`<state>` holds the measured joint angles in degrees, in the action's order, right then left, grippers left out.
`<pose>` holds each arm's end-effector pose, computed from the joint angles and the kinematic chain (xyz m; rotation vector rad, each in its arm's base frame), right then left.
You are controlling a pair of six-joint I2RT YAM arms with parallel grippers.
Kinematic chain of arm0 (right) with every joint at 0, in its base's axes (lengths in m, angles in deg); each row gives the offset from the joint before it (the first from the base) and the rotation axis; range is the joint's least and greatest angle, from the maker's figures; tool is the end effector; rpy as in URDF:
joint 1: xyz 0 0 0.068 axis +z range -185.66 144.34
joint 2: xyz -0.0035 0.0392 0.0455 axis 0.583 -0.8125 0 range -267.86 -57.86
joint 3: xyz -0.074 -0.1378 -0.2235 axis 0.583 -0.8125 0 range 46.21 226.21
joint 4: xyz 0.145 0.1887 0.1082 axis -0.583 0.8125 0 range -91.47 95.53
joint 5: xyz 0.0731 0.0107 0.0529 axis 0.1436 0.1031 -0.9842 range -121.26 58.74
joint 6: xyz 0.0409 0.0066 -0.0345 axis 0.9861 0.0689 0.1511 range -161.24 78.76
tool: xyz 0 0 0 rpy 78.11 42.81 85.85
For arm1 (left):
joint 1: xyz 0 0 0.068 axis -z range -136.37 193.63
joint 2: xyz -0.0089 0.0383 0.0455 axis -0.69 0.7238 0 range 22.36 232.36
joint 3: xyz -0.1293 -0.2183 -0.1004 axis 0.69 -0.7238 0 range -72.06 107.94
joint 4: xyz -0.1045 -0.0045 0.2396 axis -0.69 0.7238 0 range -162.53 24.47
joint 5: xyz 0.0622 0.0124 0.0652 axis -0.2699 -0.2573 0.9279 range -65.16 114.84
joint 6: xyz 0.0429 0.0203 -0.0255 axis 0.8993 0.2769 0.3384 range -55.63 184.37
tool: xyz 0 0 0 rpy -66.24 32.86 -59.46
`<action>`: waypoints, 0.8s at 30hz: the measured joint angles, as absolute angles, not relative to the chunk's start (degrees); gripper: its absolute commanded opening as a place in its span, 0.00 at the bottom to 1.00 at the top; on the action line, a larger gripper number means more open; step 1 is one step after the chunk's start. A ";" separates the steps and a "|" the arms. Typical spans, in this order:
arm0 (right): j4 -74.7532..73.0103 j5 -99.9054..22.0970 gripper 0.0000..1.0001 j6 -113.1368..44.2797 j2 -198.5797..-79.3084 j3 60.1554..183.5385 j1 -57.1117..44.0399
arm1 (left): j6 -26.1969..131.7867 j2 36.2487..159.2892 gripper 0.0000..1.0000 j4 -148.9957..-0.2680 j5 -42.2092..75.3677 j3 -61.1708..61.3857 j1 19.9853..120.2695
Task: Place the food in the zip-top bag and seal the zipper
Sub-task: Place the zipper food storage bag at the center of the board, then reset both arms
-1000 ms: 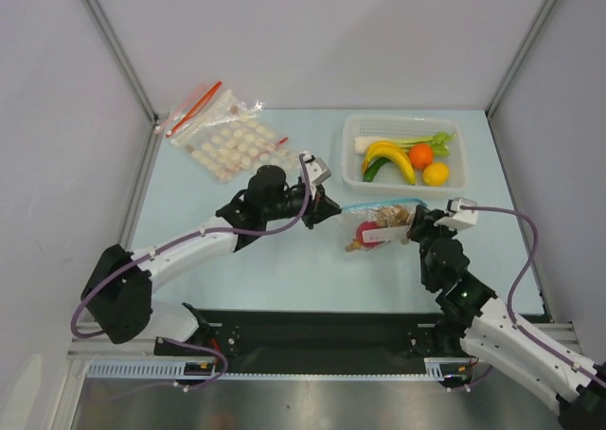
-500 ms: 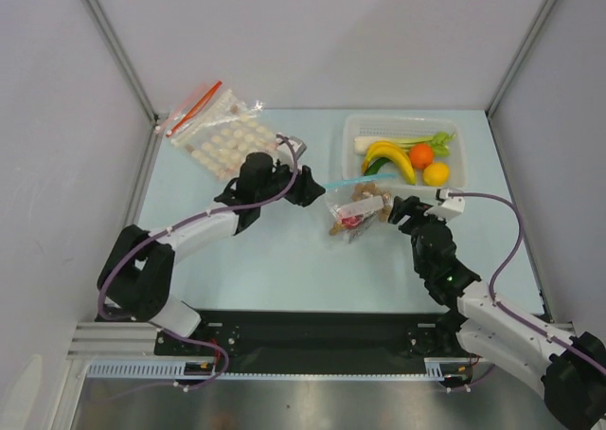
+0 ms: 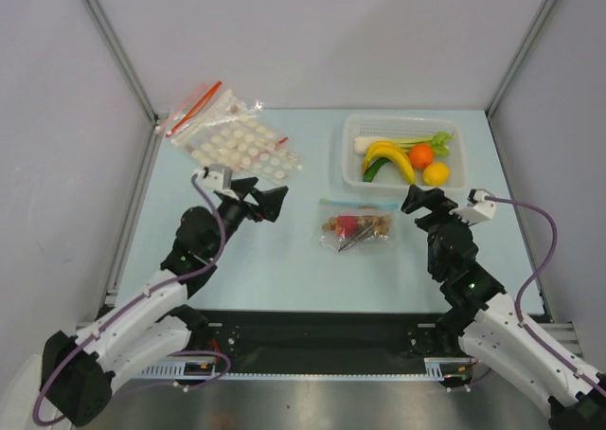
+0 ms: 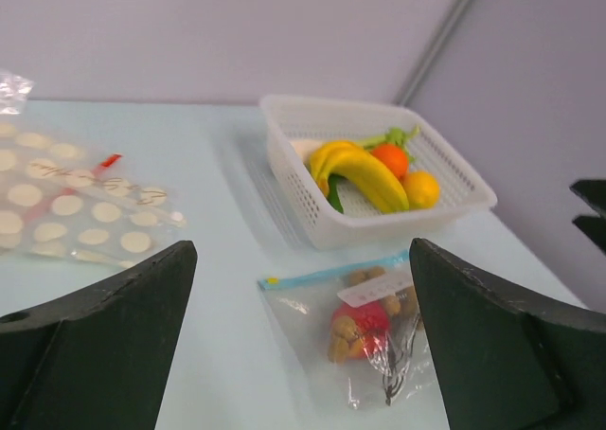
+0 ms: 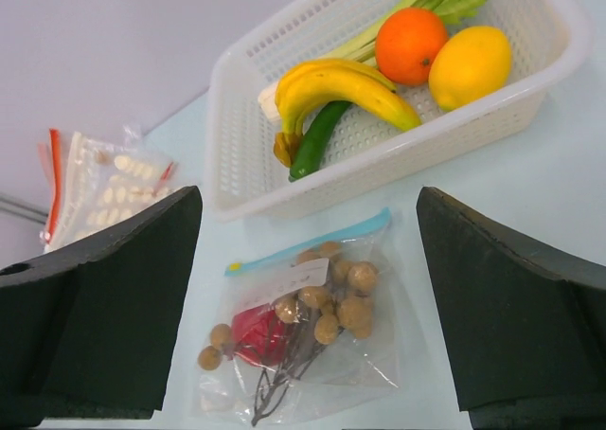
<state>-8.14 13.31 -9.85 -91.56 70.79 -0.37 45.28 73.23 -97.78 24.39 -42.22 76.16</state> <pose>0.1377 0.0668 0.2761 0.5366 1.5159 0.2758 0.1793 -0.1147 0.2946 0.1869 1.5296 -0.7279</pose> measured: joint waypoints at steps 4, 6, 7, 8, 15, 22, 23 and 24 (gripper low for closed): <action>-3.40 16.26 1.00 -5.65 -90.33 72.28 -0.37 | 39.05 64.36 1.00 -100.82 33.55 -49.67 76.16; -1.06 17.77 1.00 -3.22 -90.03 72.39 -0.37 | 37.00 64.19 1.00 -99.31 35.30 -49.78 76.16; 0.69 18.91 1.00 -1.71 -90.05 72.69 -0.37 | 36.08 64.95 1.00 -98.00 35.85 -49.23 76.16; 2.22 19.85 1.00 -0.34 -90.05 72.98 -0.37 | 35.58 65.89 1.00 -96.45 36.22 -48.31 76.16; 9.47 23.96 1.00 0.89 -88.63 75.51 -0.37 | 34.38 70.81 1.00 -91.49 35.19 -44.36 76.16; 10.43 23.30 1.00 -0.32 -87.38 75.53 -0.40 | 34.38 70.50 1.00 -92.25 33.11 -44.42 76.16; 10.43 23.24 1.00 -0.34 -87.49 75.53 -0.40 | 34.35 70.61 1.00 -92.43 32.76 -44.42 76.16; 10.39 23.02 1.00 -0.43 -87.67 75.53 -0.40 | 34.35 70.83 1.00 -92.69 32.46 -44.42 76.16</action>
